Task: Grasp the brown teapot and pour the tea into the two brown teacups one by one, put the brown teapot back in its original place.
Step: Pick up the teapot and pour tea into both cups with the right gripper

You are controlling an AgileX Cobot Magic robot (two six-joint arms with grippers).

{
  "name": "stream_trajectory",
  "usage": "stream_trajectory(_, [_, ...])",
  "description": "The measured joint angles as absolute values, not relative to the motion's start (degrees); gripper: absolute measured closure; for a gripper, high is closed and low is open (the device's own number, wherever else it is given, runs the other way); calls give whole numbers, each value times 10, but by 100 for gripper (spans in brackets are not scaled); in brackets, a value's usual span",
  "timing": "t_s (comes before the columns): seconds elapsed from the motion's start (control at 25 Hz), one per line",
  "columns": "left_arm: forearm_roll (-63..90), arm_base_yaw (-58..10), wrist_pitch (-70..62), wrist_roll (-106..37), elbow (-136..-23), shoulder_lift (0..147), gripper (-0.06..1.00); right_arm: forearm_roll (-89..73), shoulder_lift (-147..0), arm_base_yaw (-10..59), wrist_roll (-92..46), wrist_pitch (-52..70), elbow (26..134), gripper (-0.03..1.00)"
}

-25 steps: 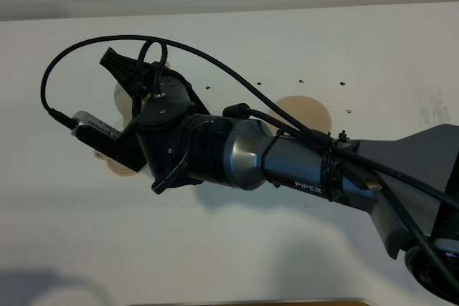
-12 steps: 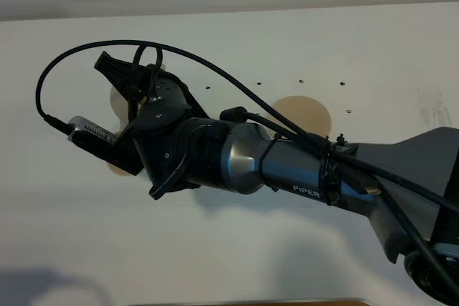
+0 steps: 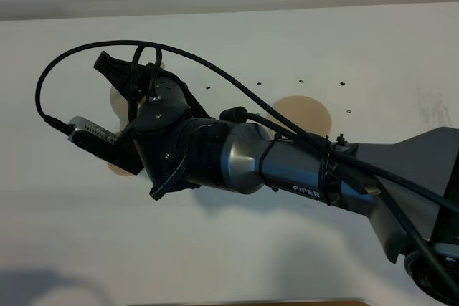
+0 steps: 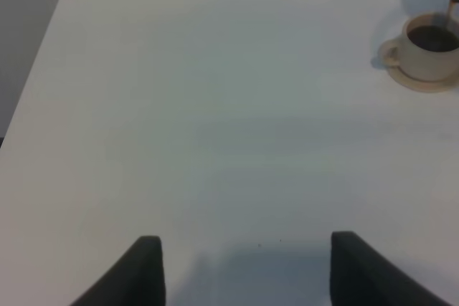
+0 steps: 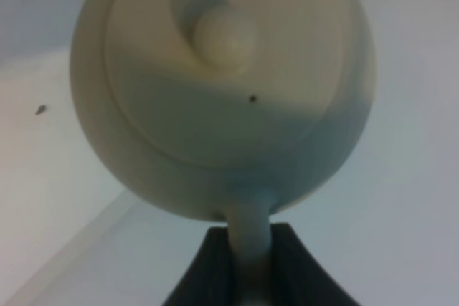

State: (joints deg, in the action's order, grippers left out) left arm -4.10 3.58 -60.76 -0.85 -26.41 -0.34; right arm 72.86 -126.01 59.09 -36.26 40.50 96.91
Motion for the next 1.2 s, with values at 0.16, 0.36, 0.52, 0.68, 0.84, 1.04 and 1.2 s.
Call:
stream_trajectory(0.16, [-41, 36, -608, -9, -264, -3, 46, 733, -1260, 595, -363, 405, 969, 86])
stream_trajectory(0.36, [-41, 36, -608, -9, -264, -3, 46, 734, -1260, 597, -363, 404, 969, 86])
stream_trajectory(0.52, [-41, 36, -608, -9, -264, -3, 46, 735, -1260, 597, -363, 404, 969, 86])
stream_trajectory(0.68, [-41, 36, -608, -9, -264, -3, 46, 735, -1260, 597, -363, 404, 969, 86])
stream_trajectory(0.84, [-41, 36, -608, -9, -264, -3, 46, 735, -1260, 597, -363, 404, 969, 86])
stream_trajectory(1.04, [-41, 36, -608, -9, -264, -3, 46, 735, -1260, 597, -362, 404, 969, 86])
stream_trajectory(1.2, [-41, 36, -608, -9, -264, -3, 46, 713, -1260, 597, -332, 403, 969, 86])
